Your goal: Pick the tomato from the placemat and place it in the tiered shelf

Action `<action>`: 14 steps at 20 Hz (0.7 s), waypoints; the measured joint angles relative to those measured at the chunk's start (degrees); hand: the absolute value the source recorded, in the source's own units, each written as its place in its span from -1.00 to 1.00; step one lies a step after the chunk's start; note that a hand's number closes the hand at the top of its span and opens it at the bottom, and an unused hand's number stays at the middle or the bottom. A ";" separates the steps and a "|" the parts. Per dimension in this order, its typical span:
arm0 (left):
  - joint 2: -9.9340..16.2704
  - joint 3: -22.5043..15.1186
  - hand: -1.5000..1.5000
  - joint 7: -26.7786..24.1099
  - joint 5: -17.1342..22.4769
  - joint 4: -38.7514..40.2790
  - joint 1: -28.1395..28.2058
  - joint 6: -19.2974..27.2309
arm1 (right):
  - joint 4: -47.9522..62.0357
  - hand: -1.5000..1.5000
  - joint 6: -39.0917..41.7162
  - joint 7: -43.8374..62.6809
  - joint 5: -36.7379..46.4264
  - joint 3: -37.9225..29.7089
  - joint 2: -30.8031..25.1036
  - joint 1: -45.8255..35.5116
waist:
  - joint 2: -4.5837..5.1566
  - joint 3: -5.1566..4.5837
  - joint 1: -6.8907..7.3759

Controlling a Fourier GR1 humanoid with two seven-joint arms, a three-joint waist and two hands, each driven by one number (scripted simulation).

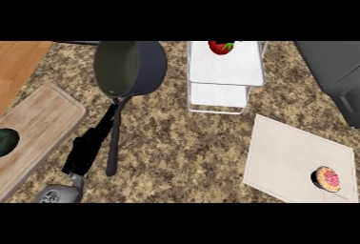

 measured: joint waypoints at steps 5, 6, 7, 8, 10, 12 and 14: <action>-0.26 -0.28 0.00 0.10 -0.13 0.28 -0.28 -0.09 | 3.10 -1.00 5.35 5.25 -6.13 -5.93 1.21 -1.33 | -0.07 -0.12 0.40; -0.23 -0.27 0.00 0.21 -0.07 0.20 -0.26 -0.17 | 3.62 -1.00 6.39 6.34 -7.02 -6.89 1.09 -1.50 | -0.05 -0.13 0.35; -0.22 -0.14 0.00 0.29 0.11 0.14 -0.23 -0.24 | 4.24 -1.00 7.30 7.40 -8.22 -8.18 0.89 -1.56 | 0.00 -0.12 0.11; -0.43 -0.17 0.00 0.53 0.03 0.06 -0.52 -0.02 | 4.81 -1.00 7.79 8.39 -9.14 -9.28 0.57 -1.59 | 0.13 -0.10 -0.06; -0.23 0.01 0.00 0.25 0.29 -0.01 -0.34 -0.36 | 6.31 -1.00 8.44 10.55 -11.60 -12.12 -0.25 -1.74 | 0.42 -0.03 -0.15; -0.15 0.14 0.00 0.18 0.37 -0.24 -0.39 -0.42 | 7.78 -1.00 8.11 12.25 -14.32 -15.21 -1.41 -1.74 | 0.89 0.05 -0.14; -0.27 0.16 0.00 0.13 0.37 -0.17 -0.50 -0.39 | 8.74 -1.00 7.05 13.56 -17.00 -18.14 -2.18 -2.02 | 1.39 -0.12 0.26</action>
